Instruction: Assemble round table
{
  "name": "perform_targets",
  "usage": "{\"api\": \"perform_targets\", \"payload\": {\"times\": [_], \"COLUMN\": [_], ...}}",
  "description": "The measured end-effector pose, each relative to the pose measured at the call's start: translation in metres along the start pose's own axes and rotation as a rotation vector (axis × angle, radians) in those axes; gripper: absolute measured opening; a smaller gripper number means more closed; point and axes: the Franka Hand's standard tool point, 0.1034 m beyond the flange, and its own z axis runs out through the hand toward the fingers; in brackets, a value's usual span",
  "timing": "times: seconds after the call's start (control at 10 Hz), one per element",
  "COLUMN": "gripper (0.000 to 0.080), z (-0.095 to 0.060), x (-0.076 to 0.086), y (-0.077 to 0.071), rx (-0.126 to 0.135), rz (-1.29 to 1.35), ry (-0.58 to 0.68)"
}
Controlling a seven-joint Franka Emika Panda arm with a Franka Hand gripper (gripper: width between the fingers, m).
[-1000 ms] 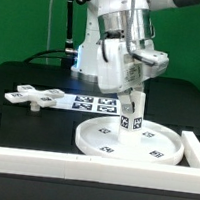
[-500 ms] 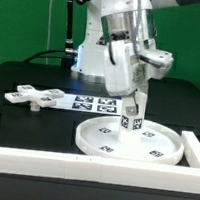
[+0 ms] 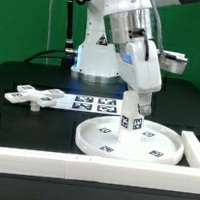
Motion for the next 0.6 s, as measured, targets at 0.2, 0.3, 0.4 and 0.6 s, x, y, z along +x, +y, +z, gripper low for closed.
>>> {"api": "perform_targets", "payload": {"times": [0.2, 0.3, 0.4, 0.6], "gripper": [0.0649, 0.0649, 0.0649, 0.0649], "z": [0.0002, -0.0001, -0.0016, -0.0036], "x": [0.0001, 0.0003, 0.0025, 0.0056], "y": [0.0005, 0.0008, -0.0009, -0.0023], "rx": [-0.006, -0.032, -0.041, -0.050], "rz": [-0.165, -0.306, -0.435, -0.623], "ry": [0.001, 0.009, 0.020, 0.030]}}
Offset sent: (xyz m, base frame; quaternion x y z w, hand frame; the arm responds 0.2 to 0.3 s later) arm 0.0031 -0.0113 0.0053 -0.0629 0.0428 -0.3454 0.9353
